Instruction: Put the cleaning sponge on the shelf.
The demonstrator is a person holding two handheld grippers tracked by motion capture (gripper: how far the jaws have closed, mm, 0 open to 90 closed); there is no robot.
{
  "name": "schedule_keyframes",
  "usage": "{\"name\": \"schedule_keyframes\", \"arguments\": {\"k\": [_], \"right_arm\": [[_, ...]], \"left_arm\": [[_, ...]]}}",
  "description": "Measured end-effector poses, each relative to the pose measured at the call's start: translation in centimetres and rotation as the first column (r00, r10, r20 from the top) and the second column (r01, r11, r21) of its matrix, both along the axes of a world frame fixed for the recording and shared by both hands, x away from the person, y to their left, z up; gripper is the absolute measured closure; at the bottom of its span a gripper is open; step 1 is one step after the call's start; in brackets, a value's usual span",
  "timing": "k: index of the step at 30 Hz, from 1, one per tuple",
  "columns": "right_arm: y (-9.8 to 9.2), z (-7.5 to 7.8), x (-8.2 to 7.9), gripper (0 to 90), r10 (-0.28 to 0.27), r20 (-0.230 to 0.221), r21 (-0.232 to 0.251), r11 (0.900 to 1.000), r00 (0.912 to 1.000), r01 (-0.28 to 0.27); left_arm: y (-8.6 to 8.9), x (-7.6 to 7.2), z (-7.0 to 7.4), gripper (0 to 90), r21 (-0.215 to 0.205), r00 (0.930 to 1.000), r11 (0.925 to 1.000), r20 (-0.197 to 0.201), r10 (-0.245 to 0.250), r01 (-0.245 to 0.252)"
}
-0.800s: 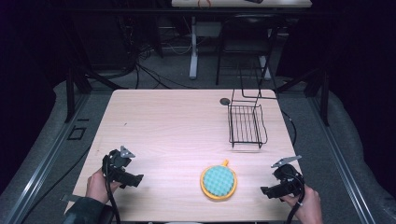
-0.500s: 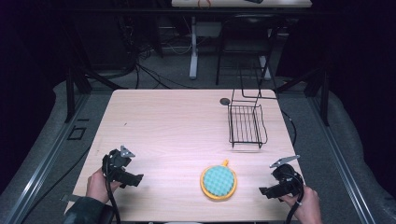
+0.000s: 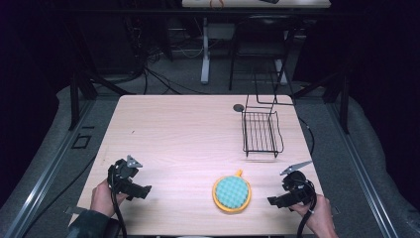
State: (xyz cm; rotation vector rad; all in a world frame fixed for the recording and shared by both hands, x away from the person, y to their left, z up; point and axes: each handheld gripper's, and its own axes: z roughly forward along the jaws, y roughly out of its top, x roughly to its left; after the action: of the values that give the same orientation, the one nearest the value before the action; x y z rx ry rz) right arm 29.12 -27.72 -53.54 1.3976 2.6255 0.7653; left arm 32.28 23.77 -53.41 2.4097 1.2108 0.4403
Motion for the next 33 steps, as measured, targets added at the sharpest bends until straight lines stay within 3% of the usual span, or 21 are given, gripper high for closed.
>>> {"name": "schedule_keyframes", "arguments": {"k": [16, 26, 31, 33], "right_arm": [[2.7, 0.3, 1.6, 11.5, 0.06, 0.011, 0.067, 0.996, 0.9982, -0.06], [5.2, 0.3, 2.5, 9.6, 0.121, 0.006, 0.063, 0.991, 0.9926, -0.121], [6.2, 0.2, 3.1, 2.4, 0.14, 0.005, 0.06, 0.988, 0.9902, -0.14], [6.9, 0.2, 3.3, 0.0, 0.132, -0.016, 0.068, 0.989, 0.9911, -0.131]], "left_arm": [[0.1, 0.1, -0.1, 0.3, 0.001, 1.0, 1.0, -0.006, 0.001, -0.001], [0.0, 0.1, -0.1, 0.3, 0.002, 0.9999, 1.0, -0.014, -0.004, 0.004], [0.0, 0.1, -0.1, 0.3, 0.002, 0.9999, 1.0, -0.01, -0.003, 0.003], [0.0, 0.0, 0.0, 0.3, 0.003, 1.0, 1.0, 0.0, -0.001, 0.001]]}}
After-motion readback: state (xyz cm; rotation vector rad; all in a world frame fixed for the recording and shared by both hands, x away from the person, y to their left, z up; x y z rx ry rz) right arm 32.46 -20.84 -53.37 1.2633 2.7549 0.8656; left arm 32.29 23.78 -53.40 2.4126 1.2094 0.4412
